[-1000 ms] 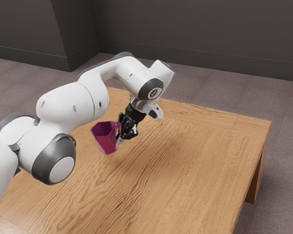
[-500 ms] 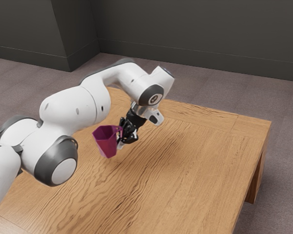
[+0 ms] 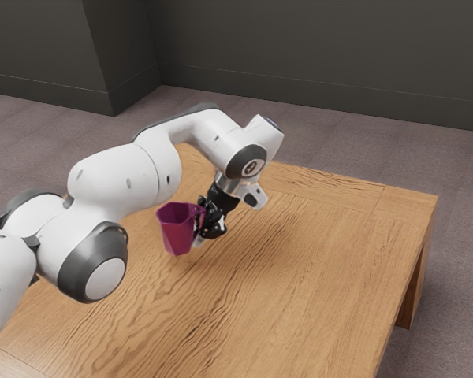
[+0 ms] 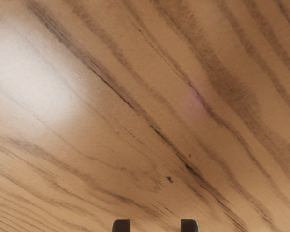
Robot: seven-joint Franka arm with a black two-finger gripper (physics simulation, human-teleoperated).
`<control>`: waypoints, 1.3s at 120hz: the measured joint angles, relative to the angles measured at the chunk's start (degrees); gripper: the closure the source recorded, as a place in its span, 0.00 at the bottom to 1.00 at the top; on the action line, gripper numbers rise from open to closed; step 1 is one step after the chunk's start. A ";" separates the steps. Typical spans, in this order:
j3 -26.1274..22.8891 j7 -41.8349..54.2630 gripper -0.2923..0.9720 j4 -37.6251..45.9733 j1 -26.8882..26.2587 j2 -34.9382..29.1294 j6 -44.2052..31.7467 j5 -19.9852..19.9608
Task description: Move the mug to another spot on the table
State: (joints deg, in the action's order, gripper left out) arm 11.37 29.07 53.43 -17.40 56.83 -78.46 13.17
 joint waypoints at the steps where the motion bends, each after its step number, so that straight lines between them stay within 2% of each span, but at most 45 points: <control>1: -0.01 0.00 0.84 0.01 0.00 0.00 -0.02 -0.03; 40: -0.04 -0.21 0.67 0.18 0.09 0.00 0.10 -1.26; 59: -0.04 -0.29 0.52 0.17 0.09 -0.08 -0.08 -1.76; 87: -0.04 -0.16 0.33 0.16 -0.06 -3.59 -2.68 -6.59; 112: -0.05 0.97 0.27 2.95 0.47 -13.21 -6.28 -9.82; 138: 0.28 -0.85 0.25 21.46 4.85 -35.93 -11.81 -14.19; 148: -0.09 -3.30 0.24 24.73 6.11 -40.79 -13.33 -13.67; 156: -0.59 -5.14 0.24 25.85 6.90 -42.31 -14.31 -13.26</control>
State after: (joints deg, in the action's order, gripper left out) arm 10.78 23.93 79.29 -10.51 14.53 -92.77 -0.10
